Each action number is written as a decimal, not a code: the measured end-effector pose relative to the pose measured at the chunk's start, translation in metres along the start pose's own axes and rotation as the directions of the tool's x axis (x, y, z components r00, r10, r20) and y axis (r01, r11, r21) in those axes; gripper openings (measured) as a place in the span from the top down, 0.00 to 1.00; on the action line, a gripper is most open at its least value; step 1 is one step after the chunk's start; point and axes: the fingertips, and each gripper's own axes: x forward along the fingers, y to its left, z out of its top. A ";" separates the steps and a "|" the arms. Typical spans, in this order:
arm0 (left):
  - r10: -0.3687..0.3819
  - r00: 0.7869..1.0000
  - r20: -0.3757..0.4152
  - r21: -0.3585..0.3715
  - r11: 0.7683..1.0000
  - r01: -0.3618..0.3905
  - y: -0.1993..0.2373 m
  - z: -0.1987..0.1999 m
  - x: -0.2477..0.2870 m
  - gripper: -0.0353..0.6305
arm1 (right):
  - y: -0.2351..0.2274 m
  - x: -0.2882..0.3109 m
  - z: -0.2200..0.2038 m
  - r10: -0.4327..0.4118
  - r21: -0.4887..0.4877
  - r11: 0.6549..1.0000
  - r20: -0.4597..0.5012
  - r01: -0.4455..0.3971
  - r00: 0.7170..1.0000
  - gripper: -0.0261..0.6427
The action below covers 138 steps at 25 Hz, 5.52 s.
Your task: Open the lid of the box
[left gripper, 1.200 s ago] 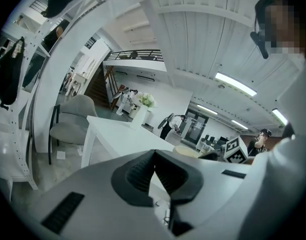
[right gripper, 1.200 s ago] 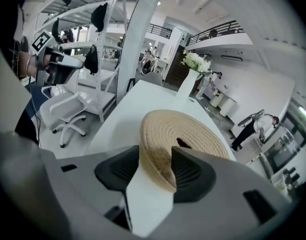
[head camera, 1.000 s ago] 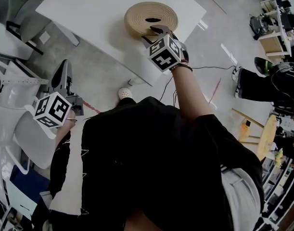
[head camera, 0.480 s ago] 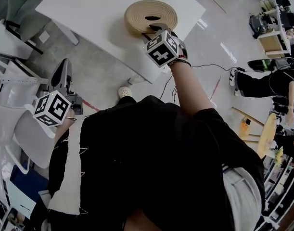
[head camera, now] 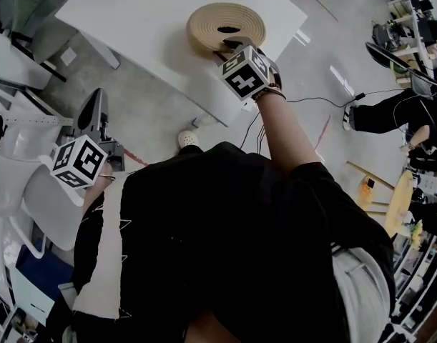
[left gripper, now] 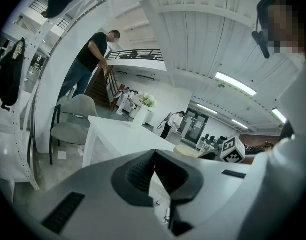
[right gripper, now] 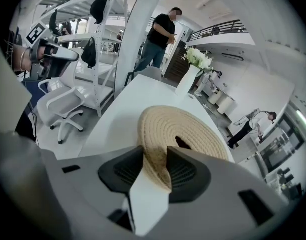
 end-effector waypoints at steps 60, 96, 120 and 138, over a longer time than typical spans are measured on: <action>0.031 0.999 -0.022 -0.022 0.999 -0.032 0.016 -0.017 -0.001 0.93 | -0.009 -0.021 0.018 0.001 0.161 0.987 0.068 -0.011 0.998 0.76; 0.024 0.999 -0.024 -0.015 1.000 -0.024 0.015 -0.018 0.004 0.93 | -0.026 -0.049 0.035 -0.054 0.262 0.965 0.175 0.006 0.983 0.80; 0.008 1.000 -0.014 0.009 1.000 -0.007 -0.003 -0.020 -0.005 0.93 | -0.053 -0.091 0.021 -0.188 0.461 0.886 0.274 0.043 0.943 0.84; -0.053 0.998 -0.036 0.035 0.998 0.054 -0.021 -0.024 -0.012 0.93 | -0.044 -0.124 -0.012 -0.251 0.589 0.807 0.270 0.046 0.929 0.85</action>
